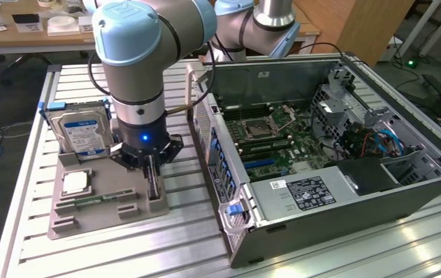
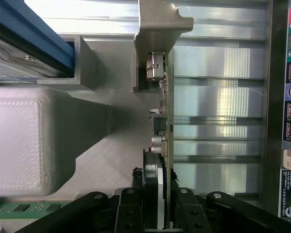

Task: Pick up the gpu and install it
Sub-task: 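Pick up the gpu and move the gpu toward the slot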

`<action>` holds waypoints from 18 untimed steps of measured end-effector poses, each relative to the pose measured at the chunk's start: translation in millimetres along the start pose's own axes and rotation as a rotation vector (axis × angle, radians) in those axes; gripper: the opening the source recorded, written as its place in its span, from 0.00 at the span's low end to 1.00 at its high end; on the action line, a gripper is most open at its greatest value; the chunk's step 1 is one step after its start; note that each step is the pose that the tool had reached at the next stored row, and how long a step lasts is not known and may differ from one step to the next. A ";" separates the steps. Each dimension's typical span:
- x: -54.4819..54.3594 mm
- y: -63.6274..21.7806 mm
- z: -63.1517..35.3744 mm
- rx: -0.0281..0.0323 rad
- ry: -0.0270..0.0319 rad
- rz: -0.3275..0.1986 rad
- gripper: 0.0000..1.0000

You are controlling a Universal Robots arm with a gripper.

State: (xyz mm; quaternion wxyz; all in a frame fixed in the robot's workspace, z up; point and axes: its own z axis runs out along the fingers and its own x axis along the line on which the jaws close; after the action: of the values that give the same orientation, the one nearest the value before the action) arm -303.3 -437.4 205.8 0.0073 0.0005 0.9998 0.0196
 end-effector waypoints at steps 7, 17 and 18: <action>-0.1 0.0 0.1 0.0000 0.0001 0.000 0.28; -0.2 0.3 -6.8 -0.0041 0.0000 0.000 0.28; -0.3 0.4 -10.5 -0.0049 0.0000 0.000 0.28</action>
State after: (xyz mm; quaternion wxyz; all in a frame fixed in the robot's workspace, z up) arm -303.2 -437.4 216.3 0.0073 0.0005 0.9997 0.0220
